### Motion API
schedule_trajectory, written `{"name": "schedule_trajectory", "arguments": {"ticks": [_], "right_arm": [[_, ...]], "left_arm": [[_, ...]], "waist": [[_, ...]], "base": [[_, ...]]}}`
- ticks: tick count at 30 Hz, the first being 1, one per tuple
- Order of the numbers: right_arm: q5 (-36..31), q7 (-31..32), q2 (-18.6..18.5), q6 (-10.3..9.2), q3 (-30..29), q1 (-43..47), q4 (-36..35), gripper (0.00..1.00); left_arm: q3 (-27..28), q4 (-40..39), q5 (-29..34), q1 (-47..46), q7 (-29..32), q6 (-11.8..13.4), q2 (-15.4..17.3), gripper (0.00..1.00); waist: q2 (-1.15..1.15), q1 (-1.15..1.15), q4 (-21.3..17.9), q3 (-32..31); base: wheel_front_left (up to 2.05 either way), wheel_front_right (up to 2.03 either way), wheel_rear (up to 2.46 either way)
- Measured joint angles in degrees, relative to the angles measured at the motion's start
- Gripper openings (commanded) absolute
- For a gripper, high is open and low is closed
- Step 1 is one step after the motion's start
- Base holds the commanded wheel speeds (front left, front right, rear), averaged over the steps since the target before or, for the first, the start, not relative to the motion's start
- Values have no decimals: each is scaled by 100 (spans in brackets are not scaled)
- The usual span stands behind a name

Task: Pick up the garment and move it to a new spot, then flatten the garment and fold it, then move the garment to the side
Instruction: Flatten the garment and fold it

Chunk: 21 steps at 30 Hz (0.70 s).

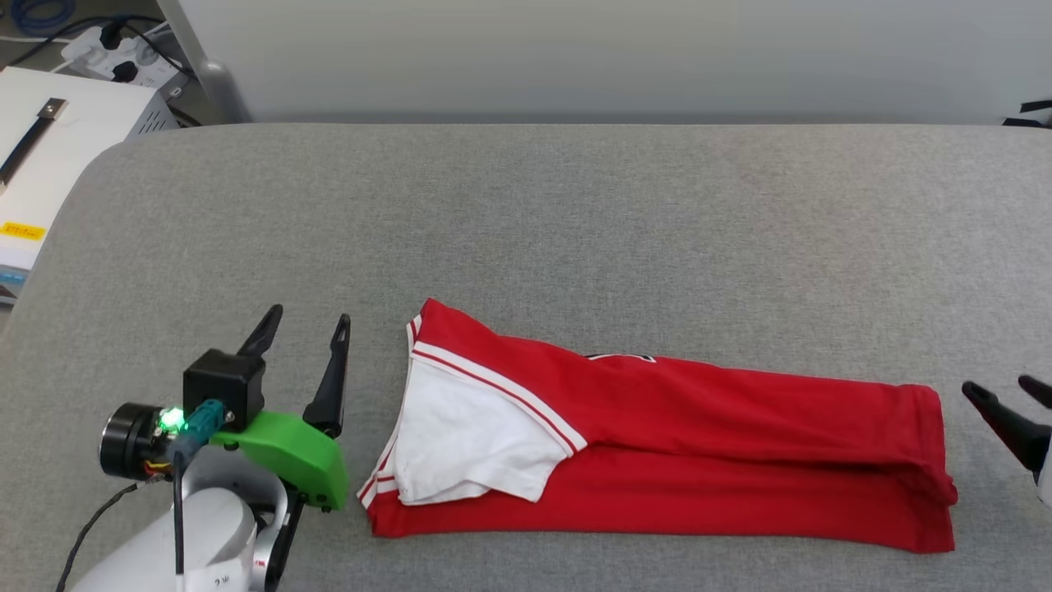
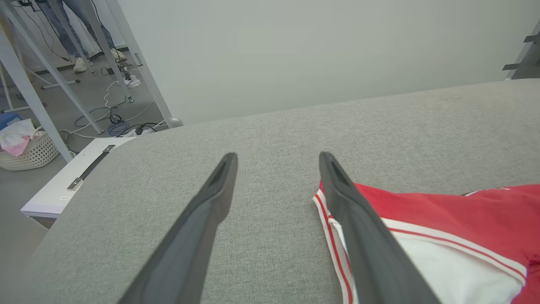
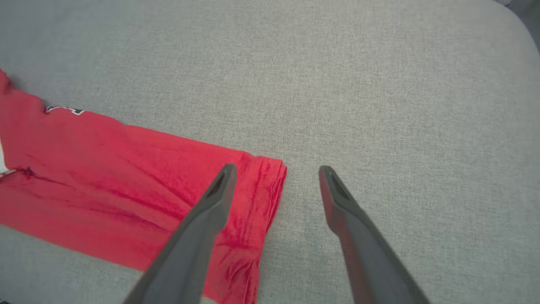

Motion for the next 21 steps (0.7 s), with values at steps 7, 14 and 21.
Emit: {"name": "schedule_trajectory", "arguments": {"ticks": [7, 14, 21], "right_arm": [[470, 991, -27, 0, 12, 52, 214, 100], [556, 1138, 218, 0, 79, -35, 651, 100], [656, 1082, 367, 0, 347, -156, 983, 100]], "left_arm": [[1132, -188, 1044, 734, 0, -40, -552, 100], [1971, -210, 1864, 1150, 0, -375, -1181, 100], [2532, -137, 2460, 1389, 0, -770, -1659, 100]], "waist": [[0, 0, 95, 129], [0, 0, 241, 300], [0, 0, 399, 455]], "base": [[0, 0, 0], [0, 0, 0], [0, 0, 0]]}}
